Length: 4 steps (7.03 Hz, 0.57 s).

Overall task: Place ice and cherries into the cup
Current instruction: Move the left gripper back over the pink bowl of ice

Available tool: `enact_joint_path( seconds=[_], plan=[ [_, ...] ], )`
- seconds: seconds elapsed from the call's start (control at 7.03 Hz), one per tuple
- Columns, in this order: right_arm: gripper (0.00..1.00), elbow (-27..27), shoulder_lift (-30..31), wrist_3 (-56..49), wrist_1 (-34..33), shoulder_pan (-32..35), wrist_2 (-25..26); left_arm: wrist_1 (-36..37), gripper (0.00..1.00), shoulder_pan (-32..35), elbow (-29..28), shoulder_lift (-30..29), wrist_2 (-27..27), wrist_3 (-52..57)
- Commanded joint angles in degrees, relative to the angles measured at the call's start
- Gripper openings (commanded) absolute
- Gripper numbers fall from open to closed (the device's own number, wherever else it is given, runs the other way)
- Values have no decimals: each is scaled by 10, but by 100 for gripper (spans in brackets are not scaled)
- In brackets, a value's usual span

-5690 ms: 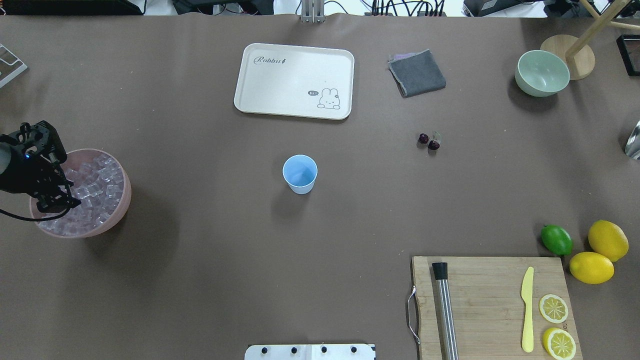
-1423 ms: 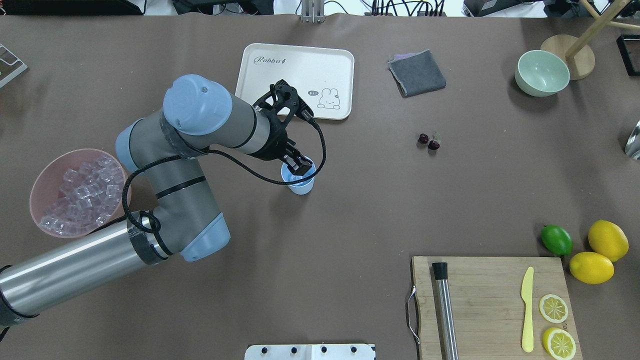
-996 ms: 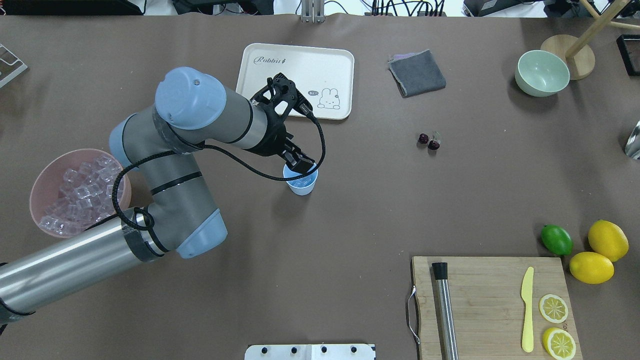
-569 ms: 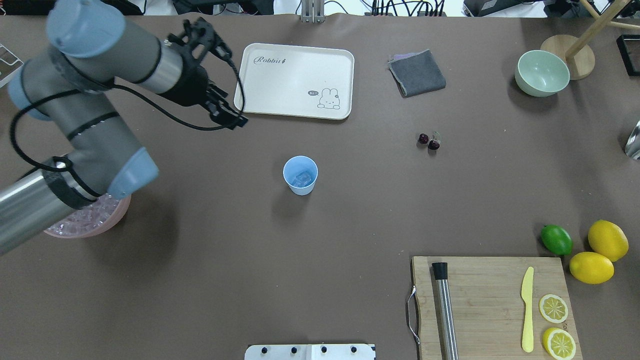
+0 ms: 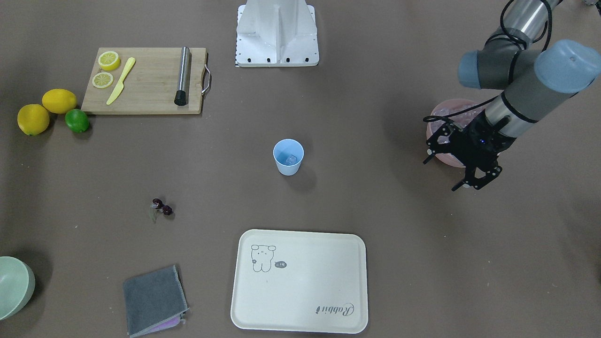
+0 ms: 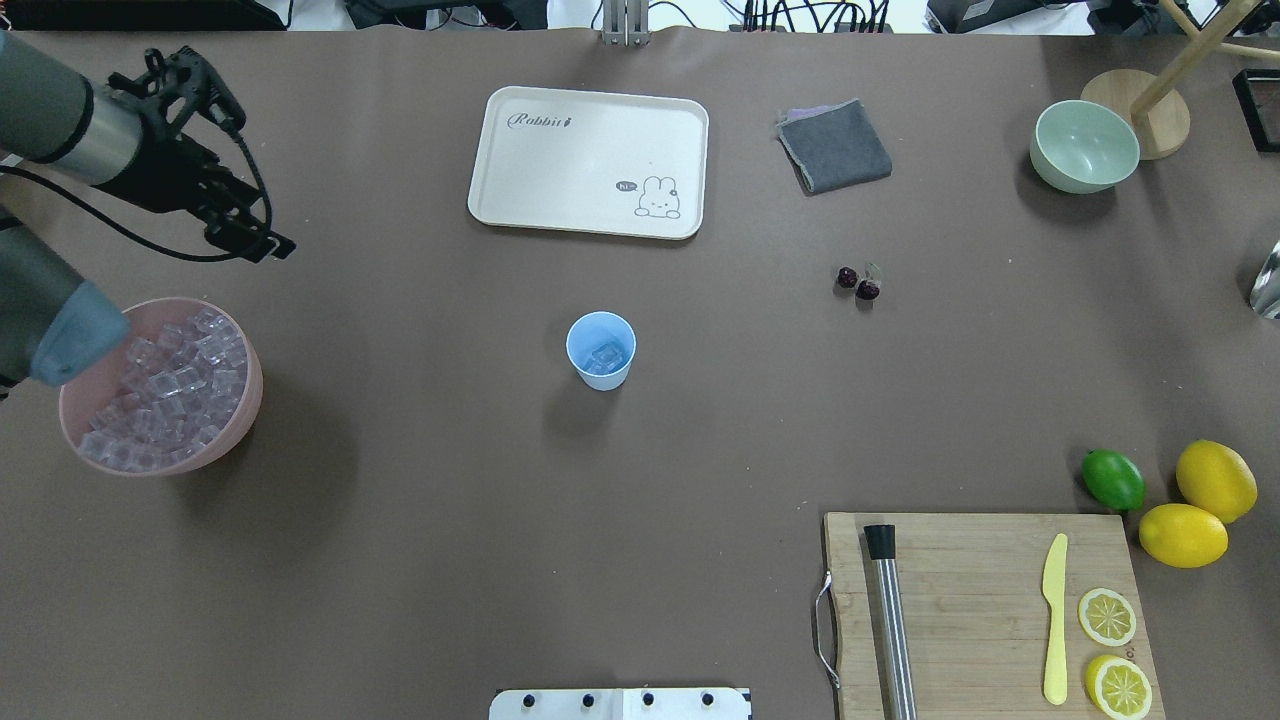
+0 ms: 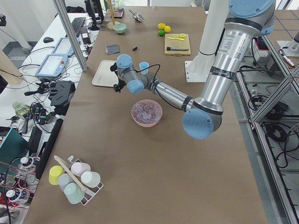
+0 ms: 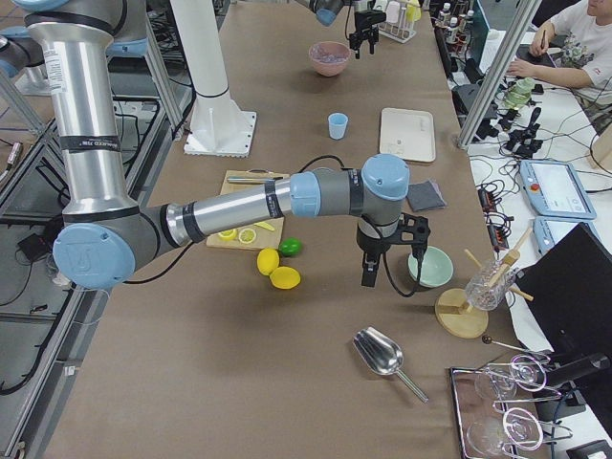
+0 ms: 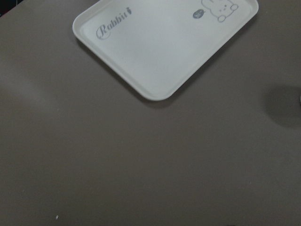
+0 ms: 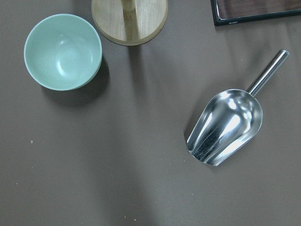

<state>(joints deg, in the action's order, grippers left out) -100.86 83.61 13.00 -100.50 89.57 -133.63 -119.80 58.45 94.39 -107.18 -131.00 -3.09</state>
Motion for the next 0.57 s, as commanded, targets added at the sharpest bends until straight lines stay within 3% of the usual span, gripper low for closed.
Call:
enact_joint_path(
  seconds=[0.0,0.43],
  plan=[
    [100,0,-1,-2,14,0,0,-1,87,40,6,47,-55,82],
    [100,4,-2,-2,15,0,0,-2,83,40,26,97,-47,135]
  ],
)
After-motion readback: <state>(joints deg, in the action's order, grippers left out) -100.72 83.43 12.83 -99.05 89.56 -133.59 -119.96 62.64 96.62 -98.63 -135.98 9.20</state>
